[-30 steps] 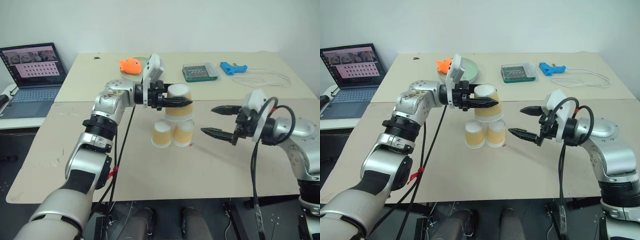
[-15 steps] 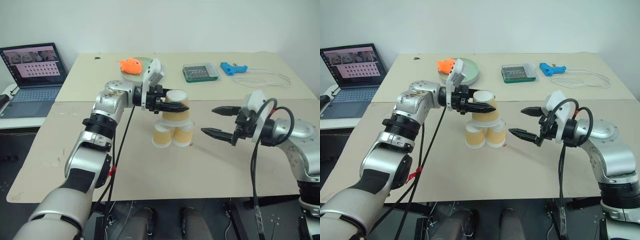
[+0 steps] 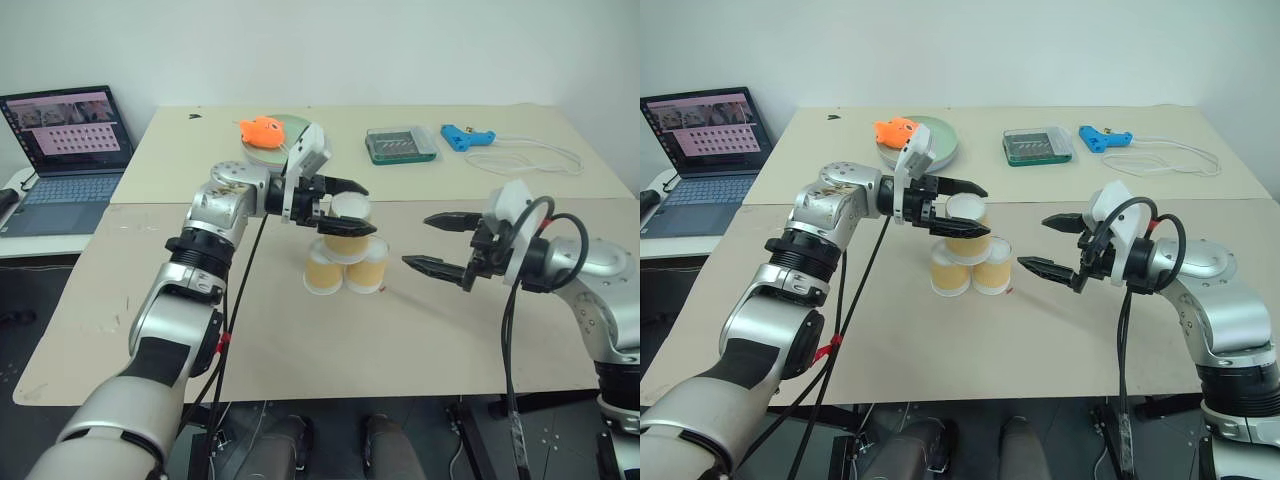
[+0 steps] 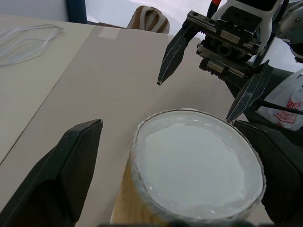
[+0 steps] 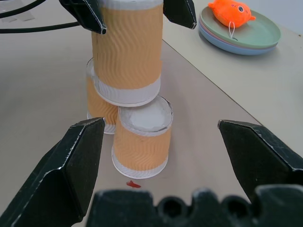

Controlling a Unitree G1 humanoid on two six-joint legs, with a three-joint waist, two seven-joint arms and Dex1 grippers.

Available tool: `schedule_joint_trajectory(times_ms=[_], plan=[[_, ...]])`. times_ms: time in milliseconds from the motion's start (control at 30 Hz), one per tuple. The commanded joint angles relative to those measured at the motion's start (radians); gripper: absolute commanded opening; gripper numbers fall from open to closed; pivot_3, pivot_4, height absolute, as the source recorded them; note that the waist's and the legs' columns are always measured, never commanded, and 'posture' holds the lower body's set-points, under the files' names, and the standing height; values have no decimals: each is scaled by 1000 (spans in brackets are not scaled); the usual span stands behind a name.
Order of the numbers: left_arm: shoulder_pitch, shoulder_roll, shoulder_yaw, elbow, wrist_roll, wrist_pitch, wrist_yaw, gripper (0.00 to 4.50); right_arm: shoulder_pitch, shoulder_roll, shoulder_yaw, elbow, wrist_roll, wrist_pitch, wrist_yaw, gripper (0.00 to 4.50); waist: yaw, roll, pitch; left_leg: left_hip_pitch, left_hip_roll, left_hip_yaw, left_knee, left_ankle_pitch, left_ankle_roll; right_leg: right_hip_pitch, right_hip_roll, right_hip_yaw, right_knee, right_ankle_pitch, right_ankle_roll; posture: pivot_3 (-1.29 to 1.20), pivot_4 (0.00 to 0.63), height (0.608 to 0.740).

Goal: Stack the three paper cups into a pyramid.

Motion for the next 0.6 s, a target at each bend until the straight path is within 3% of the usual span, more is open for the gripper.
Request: schedule_joint_trajectory(times_ms=[33,600], plan=[[-24,-1,22,0,3,-16,15,4457,-7,-8,-31,-25,8,-10,-4,4500,0,0,0,0,0,0,0,0,0,0,0,0,0,0,0,0,150,730],[-73,53,134,-95,-76,82,66,4457,-35,-1,-14,3,4,-20,15,4500,-3,0,0,-1,0,0,4,-1,2,0,0,0,2,0,0,0,150,730]])
